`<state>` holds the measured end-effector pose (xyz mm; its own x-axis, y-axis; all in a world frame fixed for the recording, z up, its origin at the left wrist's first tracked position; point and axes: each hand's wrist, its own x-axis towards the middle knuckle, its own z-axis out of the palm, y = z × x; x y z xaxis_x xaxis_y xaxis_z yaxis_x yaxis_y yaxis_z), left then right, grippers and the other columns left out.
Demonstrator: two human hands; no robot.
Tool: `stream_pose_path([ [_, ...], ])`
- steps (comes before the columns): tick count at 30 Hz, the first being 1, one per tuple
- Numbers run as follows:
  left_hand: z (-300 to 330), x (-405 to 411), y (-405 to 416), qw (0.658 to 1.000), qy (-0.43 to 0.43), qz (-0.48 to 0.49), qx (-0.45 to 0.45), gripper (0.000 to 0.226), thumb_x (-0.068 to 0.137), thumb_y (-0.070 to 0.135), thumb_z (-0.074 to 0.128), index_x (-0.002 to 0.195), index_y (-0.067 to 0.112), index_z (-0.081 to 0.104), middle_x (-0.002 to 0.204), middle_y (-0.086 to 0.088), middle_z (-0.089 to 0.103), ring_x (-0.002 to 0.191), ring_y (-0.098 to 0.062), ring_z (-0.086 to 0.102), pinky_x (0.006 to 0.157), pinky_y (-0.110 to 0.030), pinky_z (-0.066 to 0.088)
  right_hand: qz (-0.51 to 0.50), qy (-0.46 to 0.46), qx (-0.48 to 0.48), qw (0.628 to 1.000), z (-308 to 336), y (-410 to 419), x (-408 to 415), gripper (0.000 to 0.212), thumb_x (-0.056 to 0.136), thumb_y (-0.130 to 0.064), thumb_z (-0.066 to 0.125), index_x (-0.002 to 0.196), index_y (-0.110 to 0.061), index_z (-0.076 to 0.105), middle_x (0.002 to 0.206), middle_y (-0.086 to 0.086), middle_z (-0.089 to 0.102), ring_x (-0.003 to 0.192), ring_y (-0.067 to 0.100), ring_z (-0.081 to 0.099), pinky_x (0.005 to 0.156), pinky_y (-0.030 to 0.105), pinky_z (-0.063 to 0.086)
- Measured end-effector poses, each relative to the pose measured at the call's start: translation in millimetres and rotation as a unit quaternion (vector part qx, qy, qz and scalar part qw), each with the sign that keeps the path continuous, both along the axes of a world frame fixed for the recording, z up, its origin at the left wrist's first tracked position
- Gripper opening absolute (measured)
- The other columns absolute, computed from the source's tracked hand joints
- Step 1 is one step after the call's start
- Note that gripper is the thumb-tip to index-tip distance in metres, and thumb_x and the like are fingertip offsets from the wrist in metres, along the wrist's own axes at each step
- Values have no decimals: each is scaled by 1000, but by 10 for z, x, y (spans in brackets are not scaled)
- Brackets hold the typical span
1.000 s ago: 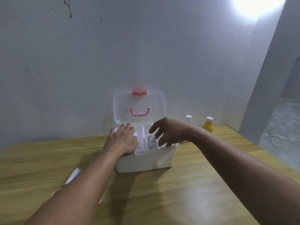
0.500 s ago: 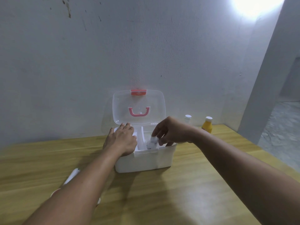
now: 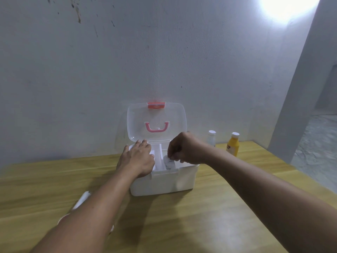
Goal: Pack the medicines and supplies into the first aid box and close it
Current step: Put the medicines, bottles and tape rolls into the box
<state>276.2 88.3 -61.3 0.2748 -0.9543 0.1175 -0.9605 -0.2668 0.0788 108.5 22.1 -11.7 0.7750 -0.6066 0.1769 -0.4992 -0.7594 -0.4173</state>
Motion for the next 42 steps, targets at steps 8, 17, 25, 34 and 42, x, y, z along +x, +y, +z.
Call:
stream_pose_path([
  [8, 0, -1, 16, 1000, 3, 3, 3, 55, 98, 30, 21, 151, 14, 19, 163, 2, 7, 151, -15, 5, 121, -46, 9, 22, 31, -67, 997, 6, 80, -1, 14, 85, 0, 67, 94, -7, 76, 86, 4, 73, 76, 15, 67, 74, 22, 56],
  [17, -41, 38, -24, 1000, -3, -3, -1, 54, 98, 30, 20, 150, 15, 22, 162, 2, 13, 150, -15, 8, 121, -47, 10, -98, -162, 55, 980, 81, -201, -304, 14, 88, 7, 59, 90, -3, 68, 81, 7, 70, 70, 21, 70, 65, 38, 61],
  [25, -49, 35, -24, 1000, -3, -2, 0, 55, 98, 30, 21, 151, 14, 19, 163, 3, 11, 150, -15, 6, 121, -48, 10, -311, -11, -82, 947, -159, -909, -705, 47, 85, -4, 54, 130, -21, 55, 134, 7, 56, 120, 32, 53, 96, 43, 48],
  [34, -39, 23, -23, 1000, -5, 0, 5, 55, 98, 30, 19, 152, 15, 16, 163, 3, 7, 151, -14, 3, 121, -47, 8, -296, -29, -80, 951, -185, -969, -672, 26, 85, -15, 70, 110, -17, 64, 119, 16, 64, 104, 36, 60, 81, 39, 53],
  [42, -36, 28, -18, 1000, 4, 1, 3, 56, 97, 28, 20, 151, 15, 18, 163, 3, 8, 151, -15, 5, 121, -47, 8, -231, -154, -146, 949, 704, -416, -536, 30, 83, -20, 75, 112, -15, 70, 117, 18, 67, 100, 30, 63, 86, 38, 53],
])
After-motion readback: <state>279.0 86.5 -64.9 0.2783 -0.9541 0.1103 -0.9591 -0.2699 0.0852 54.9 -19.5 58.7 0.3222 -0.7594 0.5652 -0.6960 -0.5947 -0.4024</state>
